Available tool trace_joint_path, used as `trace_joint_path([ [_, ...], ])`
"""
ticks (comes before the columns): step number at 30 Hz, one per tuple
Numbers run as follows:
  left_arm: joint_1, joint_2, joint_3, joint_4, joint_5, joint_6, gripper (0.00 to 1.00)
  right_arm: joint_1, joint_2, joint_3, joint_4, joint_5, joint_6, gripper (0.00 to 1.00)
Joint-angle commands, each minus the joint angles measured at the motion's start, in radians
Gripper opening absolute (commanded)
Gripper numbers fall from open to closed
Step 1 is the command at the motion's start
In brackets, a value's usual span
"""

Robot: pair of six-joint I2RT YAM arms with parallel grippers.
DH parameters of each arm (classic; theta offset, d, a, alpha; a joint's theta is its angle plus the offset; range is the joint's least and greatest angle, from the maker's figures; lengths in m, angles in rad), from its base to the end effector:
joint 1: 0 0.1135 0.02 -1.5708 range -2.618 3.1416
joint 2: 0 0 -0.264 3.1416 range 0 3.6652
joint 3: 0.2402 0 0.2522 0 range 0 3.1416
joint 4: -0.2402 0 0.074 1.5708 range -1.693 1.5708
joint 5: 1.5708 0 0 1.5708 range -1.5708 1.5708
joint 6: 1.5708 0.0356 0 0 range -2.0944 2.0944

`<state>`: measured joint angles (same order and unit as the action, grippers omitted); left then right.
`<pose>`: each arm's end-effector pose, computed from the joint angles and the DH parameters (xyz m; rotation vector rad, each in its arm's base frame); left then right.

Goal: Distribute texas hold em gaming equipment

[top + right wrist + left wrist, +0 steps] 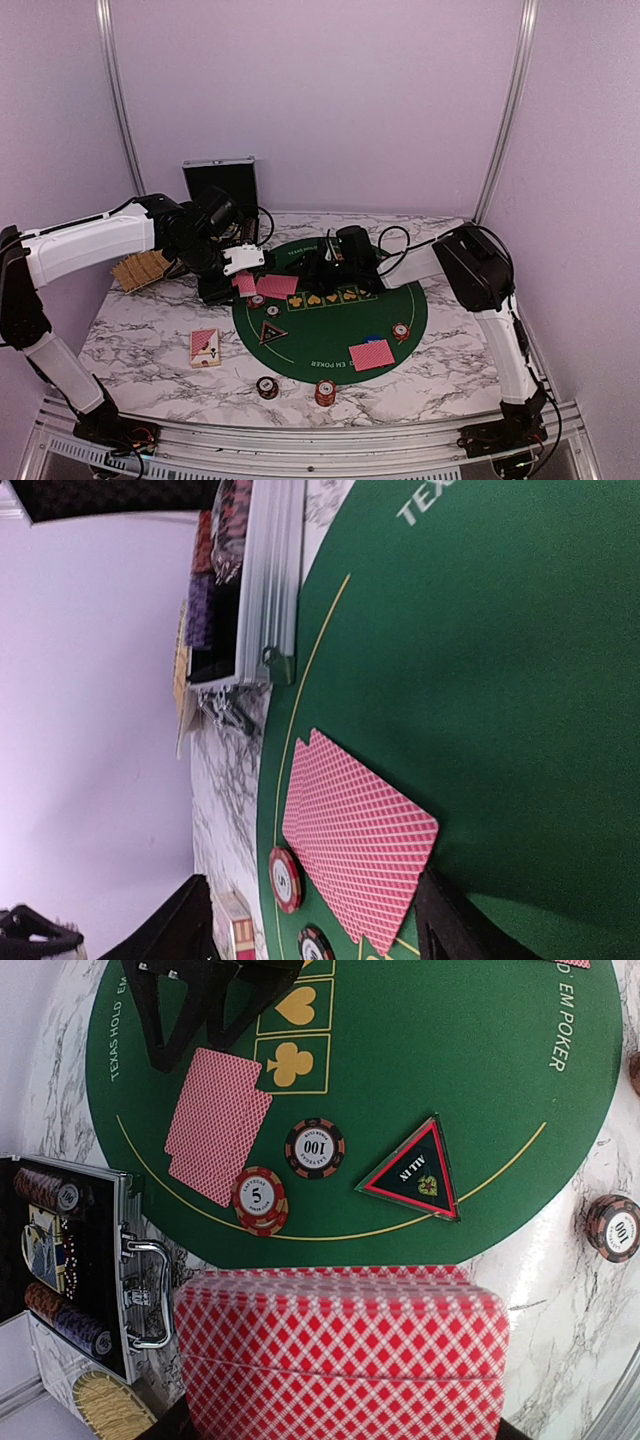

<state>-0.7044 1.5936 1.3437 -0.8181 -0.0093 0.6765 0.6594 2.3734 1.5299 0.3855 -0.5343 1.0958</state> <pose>0.2525 -0.2141 0.2790 1.6781 2.0363 0.0028 0.3931 0.3276 0.1076 0.1181 2.3799 1.5346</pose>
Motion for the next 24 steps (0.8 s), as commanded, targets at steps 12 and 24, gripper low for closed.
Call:
trace_joint_path([
  [12, -0.003, -0.019, 0.002, -0.015, 0.005, -0.007, 0.0, 0.018, 0.001, 0.029, -0.134, -0.003, -0.067, 0.78],
  [24, -0.003, -0.013, 0.006, -0.014, 0.005, -0.008, 0.0, 0.034, 0.062, 0.073, -0.065, -0.087, -0.002, 0.78],
])
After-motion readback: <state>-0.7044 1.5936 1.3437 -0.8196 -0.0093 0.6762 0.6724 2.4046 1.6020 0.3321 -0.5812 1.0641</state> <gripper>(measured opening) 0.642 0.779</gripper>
